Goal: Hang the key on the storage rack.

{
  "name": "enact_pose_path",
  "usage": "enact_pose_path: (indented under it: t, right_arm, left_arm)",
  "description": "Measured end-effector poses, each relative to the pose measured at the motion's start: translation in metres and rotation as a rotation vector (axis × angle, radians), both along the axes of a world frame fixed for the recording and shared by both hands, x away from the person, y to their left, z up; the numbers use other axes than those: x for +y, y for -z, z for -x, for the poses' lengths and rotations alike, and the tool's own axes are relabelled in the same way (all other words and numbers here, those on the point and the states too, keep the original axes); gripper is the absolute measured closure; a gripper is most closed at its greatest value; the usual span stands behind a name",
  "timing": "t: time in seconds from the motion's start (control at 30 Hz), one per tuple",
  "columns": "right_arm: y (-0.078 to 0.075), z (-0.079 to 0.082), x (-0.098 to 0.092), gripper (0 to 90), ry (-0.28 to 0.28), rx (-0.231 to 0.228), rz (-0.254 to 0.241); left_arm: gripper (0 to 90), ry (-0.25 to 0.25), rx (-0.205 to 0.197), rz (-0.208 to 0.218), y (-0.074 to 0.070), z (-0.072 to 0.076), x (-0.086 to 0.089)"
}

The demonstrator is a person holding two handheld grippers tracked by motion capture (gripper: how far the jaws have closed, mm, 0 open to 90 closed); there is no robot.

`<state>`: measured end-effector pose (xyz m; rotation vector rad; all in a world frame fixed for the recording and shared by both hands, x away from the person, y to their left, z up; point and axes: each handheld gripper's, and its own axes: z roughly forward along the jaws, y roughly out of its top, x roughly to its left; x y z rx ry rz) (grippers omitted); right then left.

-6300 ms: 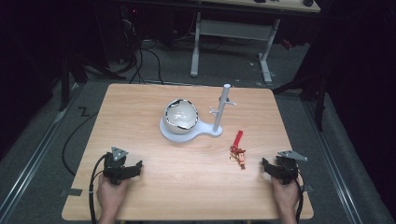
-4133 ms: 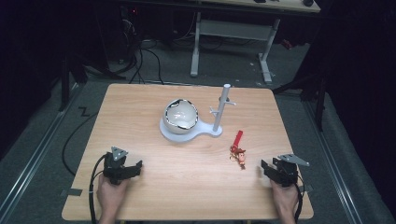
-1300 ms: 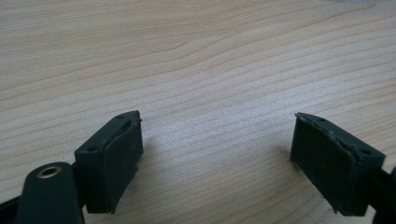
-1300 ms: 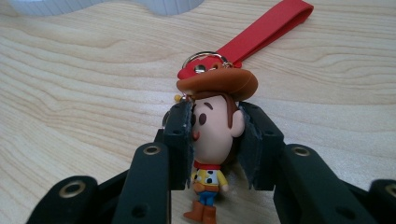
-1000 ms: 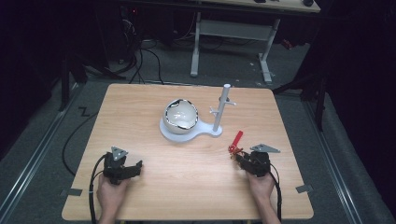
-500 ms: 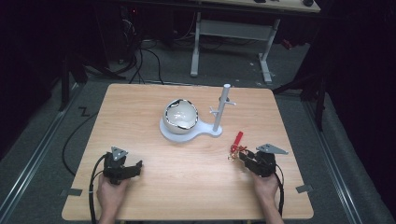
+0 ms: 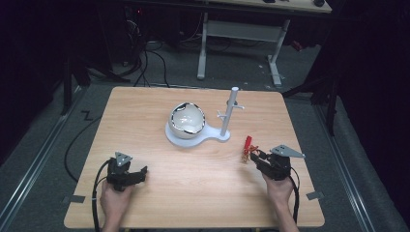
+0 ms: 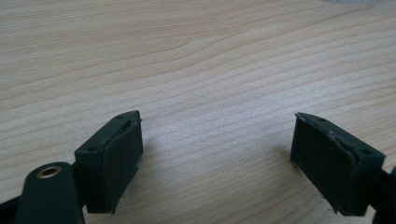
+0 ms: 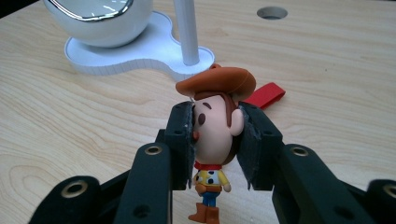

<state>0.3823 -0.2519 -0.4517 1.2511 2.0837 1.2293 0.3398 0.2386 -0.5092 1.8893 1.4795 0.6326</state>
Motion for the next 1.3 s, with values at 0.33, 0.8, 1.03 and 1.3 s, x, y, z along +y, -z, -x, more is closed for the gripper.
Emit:
enact_pose_path:
  t: [0.33, 0.8, 1.03, 1.3]
  right_arm:
    - [-0.013, 0.002, 0.000, 67.4, -0.012, -0.031, -0.016]
    - [-0.030, 0.004, -0.004, 67.3, -0.022, -0.070, -0.038]
    - [-0.035, 0.004, -0.006, 67.3, -0.027, -0.079, -0.058]
    - [-0.046, 0.004, -0.006, 67.3, -0.039, -0.101, -0.059]
  left_arm:
    - [17.2, 0.000, 0.000, 0.000, 0.000, 0.000, 0.000]
    - [17.2, -0.001, -0.001, -0.001, 0.000, 0.000, 0.000]
    - [17.2, -0.001, -0.001, -0.002, 0.000, 0.000, 0.000]
    - [17.2, 0.000, 0.000, -0.001, 0.000, 0.000, 0.000]
